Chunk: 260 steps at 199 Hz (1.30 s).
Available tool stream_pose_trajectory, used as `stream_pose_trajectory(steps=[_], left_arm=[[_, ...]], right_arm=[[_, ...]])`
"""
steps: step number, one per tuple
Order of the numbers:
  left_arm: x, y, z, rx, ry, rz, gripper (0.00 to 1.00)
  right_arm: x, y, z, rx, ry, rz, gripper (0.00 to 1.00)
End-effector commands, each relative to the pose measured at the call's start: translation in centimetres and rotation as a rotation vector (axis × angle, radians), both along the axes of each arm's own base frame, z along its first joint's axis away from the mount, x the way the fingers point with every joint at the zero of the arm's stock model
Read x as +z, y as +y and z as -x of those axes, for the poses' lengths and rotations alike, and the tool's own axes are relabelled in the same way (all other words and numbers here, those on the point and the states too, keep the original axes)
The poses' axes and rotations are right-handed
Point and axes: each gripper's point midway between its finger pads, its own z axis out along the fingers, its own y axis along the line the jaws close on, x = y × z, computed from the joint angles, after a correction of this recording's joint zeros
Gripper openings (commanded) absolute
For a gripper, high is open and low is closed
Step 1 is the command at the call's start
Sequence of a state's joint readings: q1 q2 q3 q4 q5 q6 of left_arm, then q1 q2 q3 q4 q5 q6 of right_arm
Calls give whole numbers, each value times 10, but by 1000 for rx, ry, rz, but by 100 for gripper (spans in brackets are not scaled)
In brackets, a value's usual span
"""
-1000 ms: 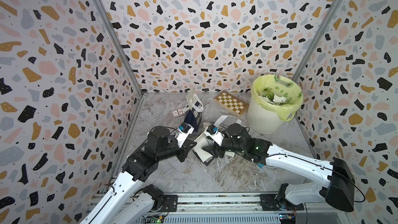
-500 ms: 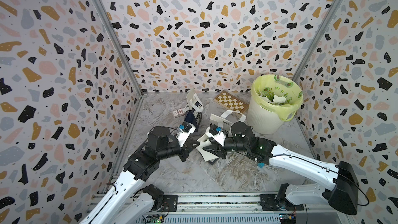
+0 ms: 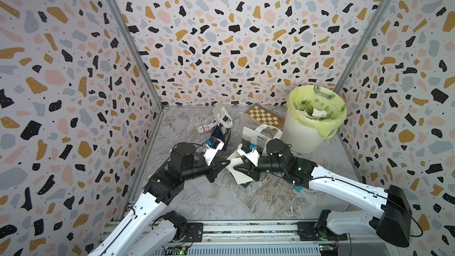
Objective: Shred takeout receipts and throw away
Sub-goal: Tear off the takeout receipt from the takeout bag.
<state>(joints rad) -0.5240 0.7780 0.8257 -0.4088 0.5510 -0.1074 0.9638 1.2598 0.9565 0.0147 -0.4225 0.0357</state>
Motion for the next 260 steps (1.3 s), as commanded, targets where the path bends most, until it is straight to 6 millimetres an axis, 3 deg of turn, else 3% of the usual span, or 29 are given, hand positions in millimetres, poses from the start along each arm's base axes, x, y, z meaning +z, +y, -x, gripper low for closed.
stream_pose_trajectory(steps=[1, 21, 33, 41, 82, 142, 181, 215, 260], left_arm=[[18, -6, -3, -16, -32, 50, 0], [16, -5, -5, -4, -12, 32, 1], [15, -4, -6, 4, -7, 23, 24], [15, -4, -7, 14, -2, 20, 30], [13, -1, -8, 32, 29, -17, 35], [9, -2, -27, 102, 69, -25, 30], [2, -3, -39, 146, 113, -33, 9], [13, 1, -42, 174, 68, -15, 0], [12, 8, -46, 211, 55, -59, 0]], right_arm=[[6, 2, -4, -5, -20, -14, 20], [5, 4, -6, -6, -27, -6, 12], [3, 5, -7, -7, -25, 1, 8], [1, 5, -7, -7, -23, 6, 5], [-5, 6, -7, -5, -22, 3, 0], [-11, 6, -3, 13, -22, 18, 0], [-15, 6, 1, 19, -18, 24, 0], [-18, 5, 4, 25, -32, 40, 0], [-12, 7, 22, 113, -80, 39, 0]])
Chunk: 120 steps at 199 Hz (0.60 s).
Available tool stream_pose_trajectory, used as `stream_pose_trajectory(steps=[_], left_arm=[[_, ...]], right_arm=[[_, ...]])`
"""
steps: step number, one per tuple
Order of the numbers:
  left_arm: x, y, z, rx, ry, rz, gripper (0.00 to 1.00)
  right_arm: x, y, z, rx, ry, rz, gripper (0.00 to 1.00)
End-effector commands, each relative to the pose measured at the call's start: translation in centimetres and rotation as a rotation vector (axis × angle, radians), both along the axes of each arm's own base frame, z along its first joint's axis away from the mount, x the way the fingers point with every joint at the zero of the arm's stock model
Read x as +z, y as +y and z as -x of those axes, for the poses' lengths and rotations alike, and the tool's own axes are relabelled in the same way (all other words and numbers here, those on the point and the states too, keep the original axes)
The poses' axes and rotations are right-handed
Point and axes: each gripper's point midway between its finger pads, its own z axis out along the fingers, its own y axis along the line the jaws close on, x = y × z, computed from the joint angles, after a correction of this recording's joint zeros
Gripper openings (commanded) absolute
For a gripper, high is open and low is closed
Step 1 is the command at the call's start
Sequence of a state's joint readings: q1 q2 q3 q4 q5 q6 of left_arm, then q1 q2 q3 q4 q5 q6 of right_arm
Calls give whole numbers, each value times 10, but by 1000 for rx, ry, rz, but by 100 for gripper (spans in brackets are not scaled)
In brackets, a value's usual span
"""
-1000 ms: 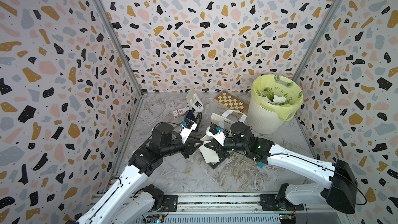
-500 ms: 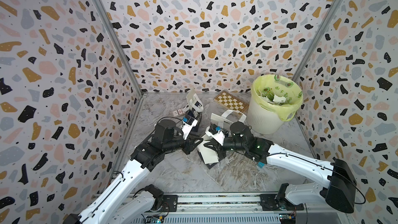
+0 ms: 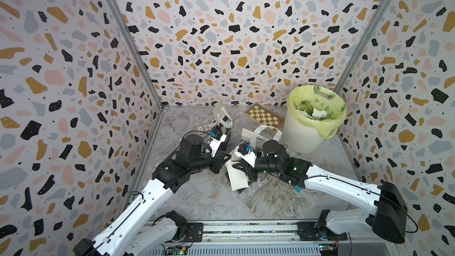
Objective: Shred takeout receipts and throw away
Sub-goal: Tear off the takeout receipt from the takeout bag, then place the takeout bag at the center of the board.
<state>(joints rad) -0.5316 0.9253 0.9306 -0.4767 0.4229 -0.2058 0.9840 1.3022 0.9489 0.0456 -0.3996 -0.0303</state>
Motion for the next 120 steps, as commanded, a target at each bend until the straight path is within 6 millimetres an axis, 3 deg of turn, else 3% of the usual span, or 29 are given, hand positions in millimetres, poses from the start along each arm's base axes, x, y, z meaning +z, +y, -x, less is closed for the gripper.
stream_pose_trajectory(steps=[1, 42, 71, 92, 120], left_arm=[[23, 8, -13, 63, -90, -4, 0], [20, 14, -13, 74, -111, -38, 0], [19, 19, -12, 83, -132, -66, 0], [21, 26, -13, 98, -162, -112, 0], [17, 37, -20, 118, -203, -216, 0]], right_arm=[[3, -2, 24, 93, -22, 10, 0], [19, -4, 47, 182, -33, -37, 0], [30, -10, 53, 196, -44, -55, 0], [35, -18, 41, 122, -77, -48, 0], [34, -37, 6, -58, -101, -29, 0]])
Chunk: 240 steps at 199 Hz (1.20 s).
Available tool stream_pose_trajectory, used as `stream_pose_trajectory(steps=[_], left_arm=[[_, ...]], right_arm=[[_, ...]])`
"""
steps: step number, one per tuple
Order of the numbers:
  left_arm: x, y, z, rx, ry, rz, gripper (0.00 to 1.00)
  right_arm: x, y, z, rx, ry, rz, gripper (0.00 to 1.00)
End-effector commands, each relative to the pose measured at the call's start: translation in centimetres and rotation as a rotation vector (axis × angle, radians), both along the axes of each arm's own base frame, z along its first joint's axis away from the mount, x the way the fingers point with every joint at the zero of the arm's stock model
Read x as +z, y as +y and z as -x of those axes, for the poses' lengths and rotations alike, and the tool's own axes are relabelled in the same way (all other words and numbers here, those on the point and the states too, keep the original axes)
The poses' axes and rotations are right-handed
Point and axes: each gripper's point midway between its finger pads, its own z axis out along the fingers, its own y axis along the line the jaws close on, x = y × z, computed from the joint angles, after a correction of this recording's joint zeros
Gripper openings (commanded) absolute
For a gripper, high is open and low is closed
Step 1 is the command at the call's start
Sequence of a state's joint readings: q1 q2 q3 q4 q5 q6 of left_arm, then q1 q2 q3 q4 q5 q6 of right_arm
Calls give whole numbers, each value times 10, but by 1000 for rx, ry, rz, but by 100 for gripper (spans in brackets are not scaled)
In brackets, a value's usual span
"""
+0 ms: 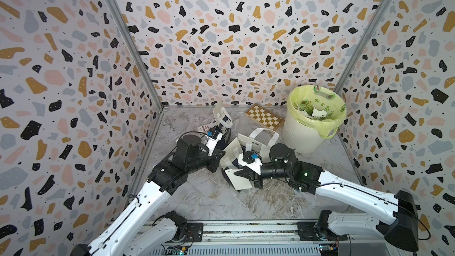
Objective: Shred takeout receipts and throw away
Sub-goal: Place the takeout bag at the center of the board, then shred the takeout receipt.
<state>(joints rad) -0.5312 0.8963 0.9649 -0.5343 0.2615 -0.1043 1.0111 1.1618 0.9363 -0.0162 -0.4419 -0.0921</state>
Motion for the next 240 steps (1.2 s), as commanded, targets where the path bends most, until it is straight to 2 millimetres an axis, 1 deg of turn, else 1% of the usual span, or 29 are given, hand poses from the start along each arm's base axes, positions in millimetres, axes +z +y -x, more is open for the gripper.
stream_pose_trajectory(steps=[1, 13, 27, 40, 66, 89, 100, 114, 123, 142, 158, 166, 178, 196, 220, 229, 240], left_arm=[[10, 14, -9, 35, -83, -97, 0], [7, 17, -15, 51, -90, -136, 0], [9, 17, -23, 53, -107, -171, 0], [11, 16, -34, 57, -135, -199, 0], [23, 9, -58, 74, -219, -196, 0], [25, 6, -78, 85, -230, -203, 0], [25, 3, -81, 74, -222, -180, 0], [22, -1, -80, 54, -194, -145, 0], [18, -2, -77, 41, -175, -134, 12], [9, -6, -69, 11, -134, -113, 32], [8, -7, -63, 2, -120, -90, 45], [11, -7, -61, 3, -121, -81, 50], [17, -5, -58, 7, -132, -71, 55], [25, 0, -52, 19, -151, -67, 61], [39, 9, -47, 53, -187, -59, 65], [43, 14, -46, 80, -200, -56, 67], [48, 18, -47, 107, -210, -52, 67]], right_arm=[[-1, -20, -28, -154, -18, 19, 0], [2, -30, -41, -209, -14, 9, 0], [7, -39, -49, -246, -16, -9, 0], [11, -45, -54, -267, -27, -19, 0], [18, -55, -61, -296, -26, -50, 0], [27, -62, -66, -318, -31, -71, 0], [31, -64, -66, -324, -25, -82, 0], [34, -65, -63, -316, -13, -92, 0], [34, -65, -61, -307, -3, -96, 0], [35, -64, -53, -275, 28, -113, 0], [43, -63, -47, -245, 40, -133, 0], [48, -63, -45, -233, 41, -142, 0], [58, -62, -42, -213, 40, -153, 0], [79, -63, -39, -192, 40, -177, 0], [109, -67, -40, -179, 46, -227, 0], [120, -68, -41, -179, 48, -245, 0], [132, -68, -43, -186, 44, -260, 0]])
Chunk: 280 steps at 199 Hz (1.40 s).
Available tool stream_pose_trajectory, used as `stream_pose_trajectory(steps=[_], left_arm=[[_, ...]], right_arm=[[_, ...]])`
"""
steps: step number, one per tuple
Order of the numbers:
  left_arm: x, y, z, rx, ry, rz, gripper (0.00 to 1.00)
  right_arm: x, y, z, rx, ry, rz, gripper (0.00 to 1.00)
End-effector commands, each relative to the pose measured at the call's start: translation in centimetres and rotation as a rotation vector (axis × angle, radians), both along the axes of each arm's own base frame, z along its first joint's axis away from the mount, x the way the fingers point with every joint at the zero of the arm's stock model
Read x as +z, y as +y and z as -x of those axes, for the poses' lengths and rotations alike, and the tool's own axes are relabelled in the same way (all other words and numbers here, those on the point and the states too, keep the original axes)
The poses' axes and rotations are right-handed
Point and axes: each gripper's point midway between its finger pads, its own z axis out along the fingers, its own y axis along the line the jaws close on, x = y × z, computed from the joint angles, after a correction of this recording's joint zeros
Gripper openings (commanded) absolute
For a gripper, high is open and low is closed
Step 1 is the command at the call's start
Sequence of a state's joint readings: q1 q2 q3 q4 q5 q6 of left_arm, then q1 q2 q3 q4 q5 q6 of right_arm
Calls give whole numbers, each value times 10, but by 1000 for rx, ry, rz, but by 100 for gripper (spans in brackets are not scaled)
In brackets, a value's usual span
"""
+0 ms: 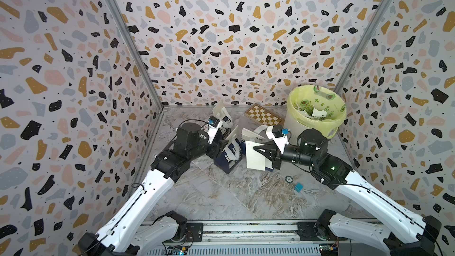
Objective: Shred takeout receipts and throw away
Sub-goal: Shred the takeout receipt.
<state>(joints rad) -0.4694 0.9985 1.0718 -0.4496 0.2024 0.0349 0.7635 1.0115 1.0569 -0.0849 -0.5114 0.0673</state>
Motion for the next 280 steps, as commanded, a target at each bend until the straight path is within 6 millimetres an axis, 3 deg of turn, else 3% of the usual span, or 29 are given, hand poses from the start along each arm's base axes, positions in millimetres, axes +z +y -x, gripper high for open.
stream_pose_trajectory(steps=[1, 16, 38, 61, 83, 131, 158, 200, 237, 270, 280], left_arm=[[15, 10, 0, 59, -40, 24, 67], [35, 11, 3, 61, -71, 54, 67], [84, 0, 16, -17, -157, 178, 67], [125, -22, 47, -205, -221, 374, 67], [152, -43, 81, -432, -227, 551, 68], [155, -65, 93, -610, -119, 681, 83], [142, -74, 92, -659, -21, 708, 81], [142, -75, 99, -719, 33, 799, 62], [141, -75, 98, -712, 23, 803, 33], [140, -73, 98, -699, -6, 786, 0], [138, -74, 99, -702, -9, 775, 0]], right_arm=[[38, -3, 6, 26, -4, -64, 0], [57, -5, 1, -7, -12, -82, 0], [77, -15, -18, -138, -30, -105, 0], [86, -27, -34, -240, -41, -125, 0], [95, -24, -30, -213, -29, -154, 0], [103, -3, -6, -10, -29, -180, 0], [115, 0, 7, 53, -44, -235, 0], [123, 4, 15, 81, -69, -299, 0], [123, 13, 15, 101, -63, -314, 0], [119, 16, 14, 101, -62, -306, 0], [114, 18, 13, 107, -62, -290, 0]])
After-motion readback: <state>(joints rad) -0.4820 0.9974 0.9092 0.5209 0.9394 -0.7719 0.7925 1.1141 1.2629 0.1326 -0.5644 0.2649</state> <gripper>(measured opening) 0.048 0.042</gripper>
